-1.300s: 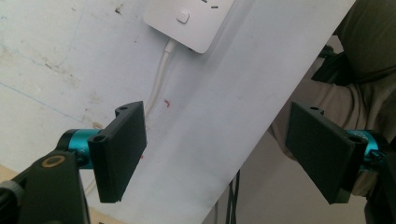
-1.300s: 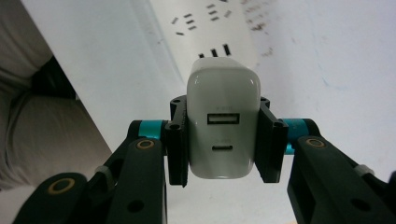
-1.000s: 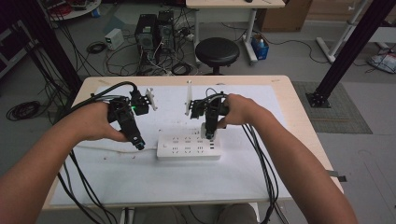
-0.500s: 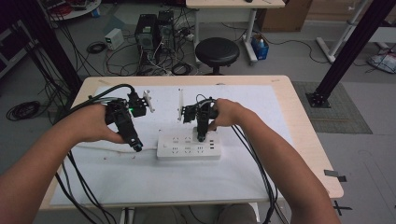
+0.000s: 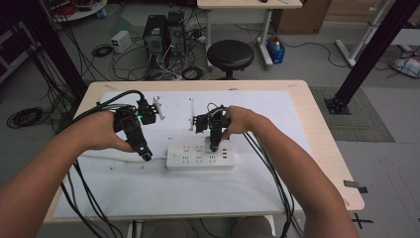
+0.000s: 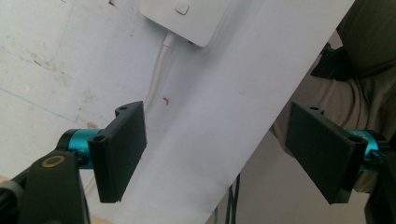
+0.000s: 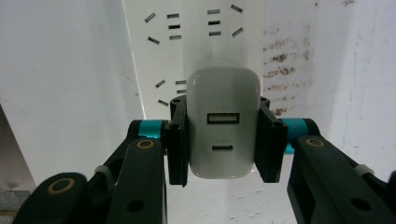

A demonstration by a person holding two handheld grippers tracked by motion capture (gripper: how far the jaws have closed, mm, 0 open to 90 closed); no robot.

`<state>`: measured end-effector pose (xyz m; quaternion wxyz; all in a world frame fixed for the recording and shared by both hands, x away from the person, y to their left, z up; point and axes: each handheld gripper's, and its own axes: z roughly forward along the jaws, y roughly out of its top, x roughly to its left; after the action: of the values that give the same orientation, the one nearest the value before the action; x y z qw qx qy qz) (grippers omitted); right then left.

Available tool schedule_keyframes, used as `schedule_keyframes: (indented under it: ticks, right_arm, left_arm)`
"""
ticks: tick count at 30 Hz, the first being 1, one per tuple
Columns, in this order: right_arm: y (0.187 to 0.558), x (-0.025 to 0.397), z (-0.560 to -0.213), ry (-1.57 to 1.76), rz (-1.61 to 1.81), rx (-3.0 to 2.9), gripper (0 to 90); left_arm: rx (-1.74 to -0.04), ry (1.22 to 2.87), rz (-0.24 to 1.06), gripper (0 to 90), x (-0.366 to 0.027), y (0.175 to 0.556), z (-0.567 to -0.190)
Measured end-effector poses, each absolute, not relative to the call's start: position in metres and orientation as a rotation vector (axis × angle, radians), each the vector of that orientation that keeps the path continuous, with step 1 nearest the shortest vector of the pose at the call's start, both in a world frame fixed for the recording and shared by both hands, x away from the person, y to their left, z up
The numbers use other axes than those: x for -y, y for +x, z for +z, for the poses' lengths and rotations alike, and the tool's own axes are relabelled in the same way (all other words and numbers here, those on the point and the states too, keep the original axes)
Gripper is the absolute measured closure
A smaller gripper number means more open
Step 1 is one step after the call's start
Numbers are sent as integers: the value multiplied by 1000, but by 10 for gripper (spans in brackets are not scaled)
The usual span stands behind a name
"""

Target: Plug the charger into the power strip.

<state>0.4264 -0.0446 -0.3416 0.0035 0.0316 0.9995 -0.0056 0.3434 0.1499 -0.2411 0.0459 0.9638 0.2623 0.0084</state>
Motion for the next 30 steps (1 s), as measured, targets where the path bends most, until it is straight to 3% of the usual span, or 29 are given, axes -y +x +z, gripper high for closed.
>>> schedule_keyframes:
  ticks: [30]
  right_arm:
    - [427,35,-350,19,-101,-3111,622]
  left_arm:
    - [-807,2938,2,211,-151,349,-246]
